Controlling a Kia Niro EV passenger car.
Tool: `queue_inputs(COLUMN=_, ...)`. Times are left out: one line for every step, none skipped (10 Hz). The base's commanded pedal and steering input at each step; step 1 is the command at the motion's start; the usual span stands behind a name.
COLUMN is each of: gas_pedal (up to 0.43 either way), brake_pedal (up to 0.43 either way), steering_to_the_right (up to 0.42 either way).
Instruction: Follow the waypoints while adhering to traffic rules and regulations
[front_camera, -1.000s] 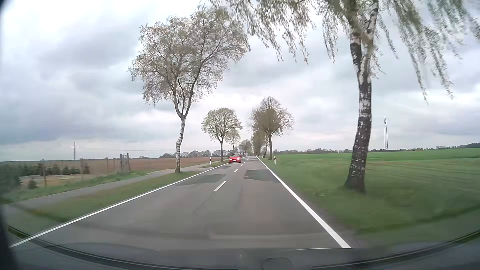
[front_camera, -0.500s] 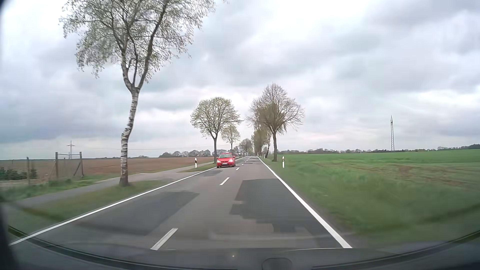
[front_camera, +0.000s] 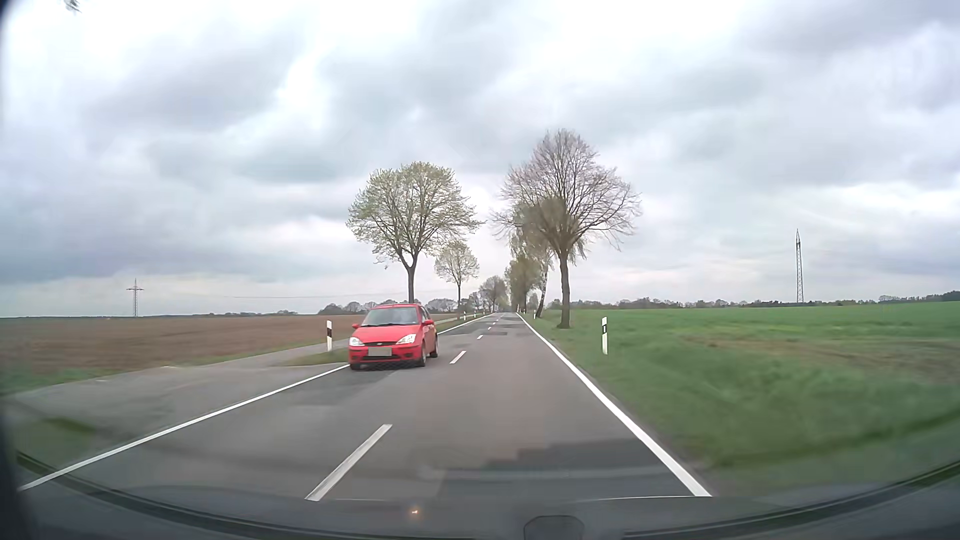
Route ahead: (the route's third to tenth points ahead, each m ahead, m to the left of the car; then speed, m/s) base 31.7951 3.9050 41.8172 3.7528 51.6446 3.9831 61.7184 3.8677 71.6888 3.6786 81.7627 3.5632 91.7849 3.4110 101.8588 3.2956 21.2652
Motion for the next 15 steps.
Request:
queue_inputs(gas_pedal=0.331, brake_pedal=0.000, steering_to_the_right=-0.001)
queue_inputs(gas_pedal=0.331, brake_pedal=0.000, steering_to_the_right=-0.001)
queue_inputs(gas_pedal=0.331, brake_pedal=0.000, steering_to_the_right=-0.001)
queue_inputs(gas_pedal=0.319, brake_pedal=0.000, steering_to_the_right=-0.001)
queue_inputs(gas_pedal=0.319, brake_pedal=0.000, steering_to_the_right=-0.001)
queue_inputs(gas_pedal=0.319, brake_pedal=0.000, steering_to_the_right=-0.002)
queue_inputs(gas_pedal=0.319, brake_pedal=0.006, steering_to_the_right=-0.003)
queue_inputs(gas_pedal=0.319, brake_pedal=0.000, steering_to_the_right=-0.003)
queue_inputs(gas_pedal=0.319, brake_pedal=0.000, steering_to_the_right=-0.003)
queue_inputs(gas_pedal=0.319, brake_pedal=0.000, steering_to_the_right=-0.001)
queue_inputs(gas_pedal=0.319, brake_pedal=0.000, steering_to_the_right=-0.001)
queue_inputs(gas_pedal=0.319, brake_pedal=0.000, steering_to_the_right=-0.001)
queue_inputs(gas_pedal=0.311, brake_pedal=0.000, steering_to_the_right=-0.001)
queue_inputs(gas_pedal=0.287, brake_pedal=0.000, steering_to_the_right=-0.001)
queue_inputs(gas_pedal=0.268, brake_pedal=0.000, steering_to_the_right=-0.001)
